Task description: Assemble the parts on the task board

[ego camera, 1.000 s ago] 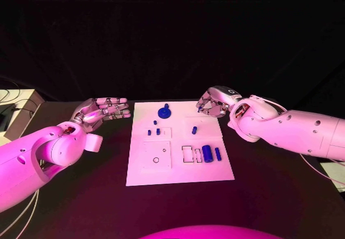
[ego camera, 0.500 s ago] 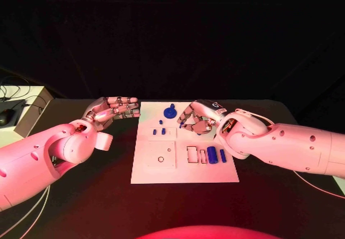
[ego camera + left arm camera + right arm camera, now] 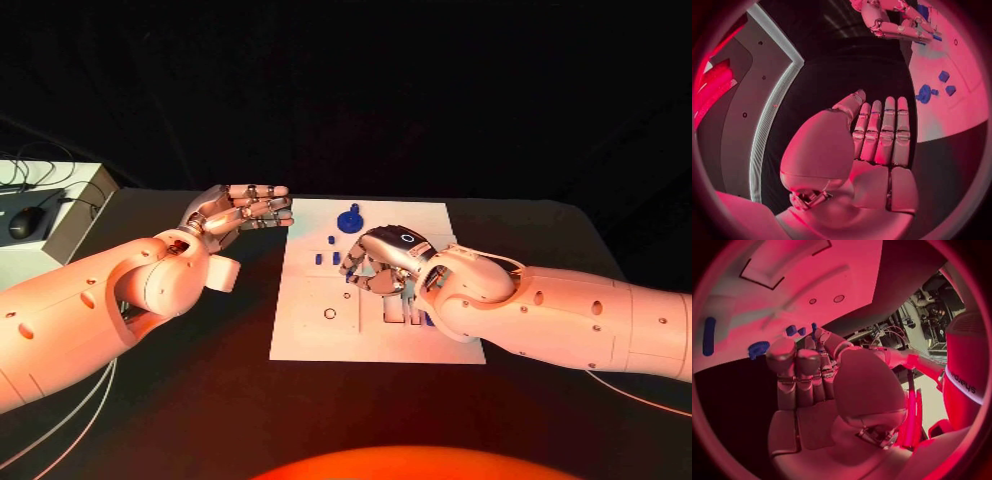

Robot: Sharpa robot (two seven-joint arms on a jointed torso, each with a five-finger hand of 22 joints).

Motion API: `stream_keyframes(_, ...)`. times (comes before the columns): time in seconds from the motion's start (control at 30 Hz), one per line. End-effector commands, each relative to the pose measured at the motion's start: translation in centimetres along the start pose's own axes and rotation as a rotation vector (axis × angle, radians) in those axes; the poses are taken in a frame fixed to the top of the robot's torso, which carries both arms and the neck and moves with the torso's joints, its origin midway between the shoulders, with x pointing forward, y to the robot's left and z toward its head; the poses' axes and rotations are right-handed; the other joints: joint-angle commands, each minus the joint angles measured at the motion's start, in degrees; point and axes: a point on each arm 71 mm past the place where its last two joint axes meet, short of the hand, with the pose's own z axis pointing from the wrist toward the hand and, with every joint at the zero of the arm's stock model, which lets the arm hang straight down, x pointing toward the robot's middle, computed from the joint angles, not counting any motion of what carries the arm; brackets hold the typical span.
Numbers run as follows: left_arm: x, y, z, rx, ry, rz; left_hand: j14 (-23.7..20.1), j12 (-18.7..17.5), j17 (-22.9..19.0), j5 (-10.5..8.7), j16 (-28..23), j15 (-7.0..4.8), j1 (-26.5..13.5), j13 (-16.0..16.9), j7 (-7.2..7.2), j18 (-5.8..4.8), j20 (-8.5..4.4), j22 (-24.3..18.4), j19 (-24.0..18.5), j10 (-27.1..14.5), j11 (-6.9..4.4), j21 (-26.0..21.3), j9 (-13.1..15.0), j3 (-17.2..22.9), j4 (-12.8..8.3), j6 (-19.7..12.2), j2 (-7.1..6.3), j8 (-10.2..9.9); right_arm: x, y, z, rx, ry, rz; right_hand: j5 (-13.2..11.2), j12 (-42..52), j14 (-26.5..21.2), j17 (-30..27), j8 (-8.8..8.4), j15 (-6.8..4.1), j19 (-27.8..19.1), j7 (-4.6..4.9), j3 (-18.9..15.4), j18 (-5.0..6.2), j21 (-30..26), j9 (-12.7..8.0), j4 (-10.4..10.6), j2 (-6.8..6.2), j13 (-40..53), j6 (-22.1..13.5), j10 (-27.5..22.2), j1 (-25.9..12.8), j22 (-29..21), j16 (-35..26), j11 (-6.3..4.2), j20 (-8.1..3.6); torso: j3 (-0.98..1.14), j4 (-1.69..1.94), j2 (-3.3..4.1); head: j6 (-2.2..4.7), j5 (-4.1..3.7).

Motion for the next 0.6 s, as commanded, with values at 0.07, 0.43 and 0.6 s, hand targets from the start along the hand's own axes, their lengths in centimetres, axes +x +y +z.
stream_keyframes(0.07,0.2,-0.2,0.1,0.024,-0.009,-0.007,-0.4,-0.1,-0.1,0.0,-0.2,-0.04,-0.3,0.0,0.07,-0.32,0.01,-0.1,0.0,-0.1,0.04,-0.1,0.0,0.2,0.1,0.2,-0.3,0.0,0.9,0.1,0.1,0.003,0.039,-0.061,0.1,0.4,0.0,-0.3,0.17,-0.38,2.9,0.27,-0.1,0.68,0.0,0.1,-0.3,0.73,0.2,0.2,1.3,0.3,5.4,-0.4,-1.03,-0.51,0.06,-0.08,0.08,-0.3,0.49)
stream_keyframes(0.43,0.2,-0.2,0.0,0.025,-0.009,-0.006,-0.4,-0.1,0.0,0.02,-0.2,-0.04,-0.2,0.0,0.1,-0.32,0.04,-0.4,0.0,-0.1,0.03,-0.1,0.0,0.3,0.1,0.2,-0.32,0.0,2.5,0.6,0.0,0.017,0.062,-0.061,0.2,0.4,0.0,-0.4,0.16,-0.38,2.9,0.3,0.0,0.7,-0.1,0.0,-0.4,0.75,0.2,0.1,1.4,0.2,5.3,-0.4,-1.02,-0.52,0.12,0.01,0.01,-1.13,1.1)
stream_keyframes(0.6,0.1,-0.2,0.0,0.023,-0.01,-0.006,-0.4,-0.1,0.0,0.02,-0.2,-0.04,-0.2,0.0,0.1,-0.32,0.04,-0.4,0.0,-0.1,0.03,-0.1,0.0,0.3,0.1,0.2,-0.32,0.0,2.7,0.5,0.0,0.025,0.066,-0.067,0.2,0.4,0.0,-0.4,0.16,-0.38,2.9,0.3,0.0,0.7,-0.1,0.0,-0.4,0.75,0.2,0.1,1.4,0.2,5.3,-0.4,-1.02,-0.52,0.08,-0.07,0.06,-1.34,1.24)
